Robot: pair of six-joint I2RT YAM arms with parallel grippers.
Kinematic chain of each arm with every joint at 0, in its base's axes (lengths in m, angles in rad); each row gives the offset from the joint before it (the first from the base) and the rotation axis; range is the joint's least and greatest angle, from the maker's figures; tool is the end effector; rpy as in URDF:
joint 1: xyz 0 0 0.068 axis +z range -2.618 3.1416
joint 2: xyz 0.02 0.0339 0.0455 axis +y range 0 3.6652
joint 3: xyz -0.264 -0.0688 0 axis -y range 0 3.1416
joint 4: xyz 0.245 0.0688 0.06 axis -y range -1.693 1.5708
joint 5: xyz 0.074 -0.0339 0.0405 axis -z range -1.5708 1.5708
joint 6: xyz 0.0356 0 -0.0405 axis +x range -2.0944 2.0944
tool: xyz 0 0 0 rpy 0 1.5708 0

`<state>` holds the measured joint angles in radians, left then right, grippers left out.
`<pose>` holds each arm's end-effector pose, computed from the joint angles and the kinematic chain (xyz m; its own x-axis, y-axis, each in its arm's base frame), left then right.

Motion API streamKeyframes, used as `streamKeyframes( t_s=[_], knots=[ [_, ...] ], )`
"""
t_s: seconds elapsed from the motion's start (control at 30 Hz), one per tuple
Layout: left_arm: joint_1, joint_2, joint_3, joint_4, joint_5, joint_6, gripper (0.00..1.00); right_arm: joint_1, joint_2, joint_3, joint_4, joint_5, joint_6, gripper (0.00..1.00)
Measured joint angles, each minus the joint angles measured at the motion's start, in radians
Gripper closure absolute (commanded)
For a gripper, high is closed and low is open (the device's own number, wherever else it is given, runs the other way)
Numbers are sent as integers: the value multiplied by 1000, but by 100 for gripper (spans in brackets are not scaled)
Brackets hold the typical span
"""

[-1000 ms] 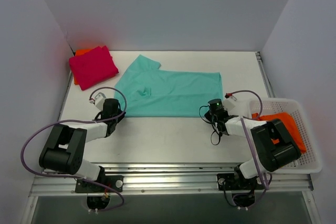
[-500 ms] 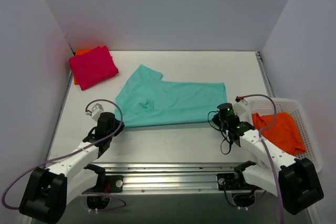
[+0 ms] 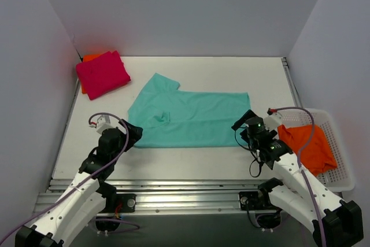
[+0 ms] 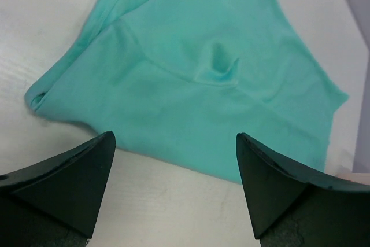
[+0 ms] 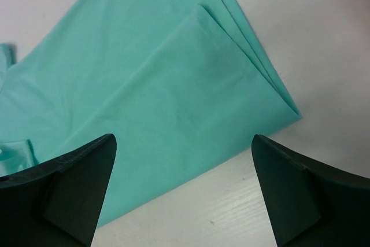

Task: Fold and stack the t-shirts
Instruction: Fold the flattened tshirt in 1/3 of the way

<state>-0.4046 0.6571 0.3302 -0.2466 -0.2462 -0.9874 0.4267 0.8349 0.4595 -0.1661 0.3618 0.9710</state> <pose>0.1445 -0.0524 0.1940 -0.4363 -0.6937 -0.5731 -0.3096 0.7138 -0.6282 0.1733 0.0650 0.2199 -0.3564 0.6860 -0.6343 0.3247 0.7275 0.6044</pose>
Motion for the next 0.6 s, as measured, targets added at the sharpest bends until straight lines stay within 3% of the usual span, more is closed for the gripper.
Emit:
streamKeyframes(
  t_s=[0.13, 0.27, 0.47, 0.6],
  knots=[
    [14, 78, 88, 134, -23, 88, 6, 0, 65, 116, 29, 17, -83, 0],
    [119, 404, 305, 294, 40, 231, 6, 0, 163, 203, 127, 9, -163, 0],
    [291, 1051, 906, 415, 337, 441, 6, 0, 173, 139, 241, -80, -221, 0],
    [333, 1420, 1308, 354, 471, 523, 6, 0, 159, 90, 266, -111, -238, 0]
  ],
)
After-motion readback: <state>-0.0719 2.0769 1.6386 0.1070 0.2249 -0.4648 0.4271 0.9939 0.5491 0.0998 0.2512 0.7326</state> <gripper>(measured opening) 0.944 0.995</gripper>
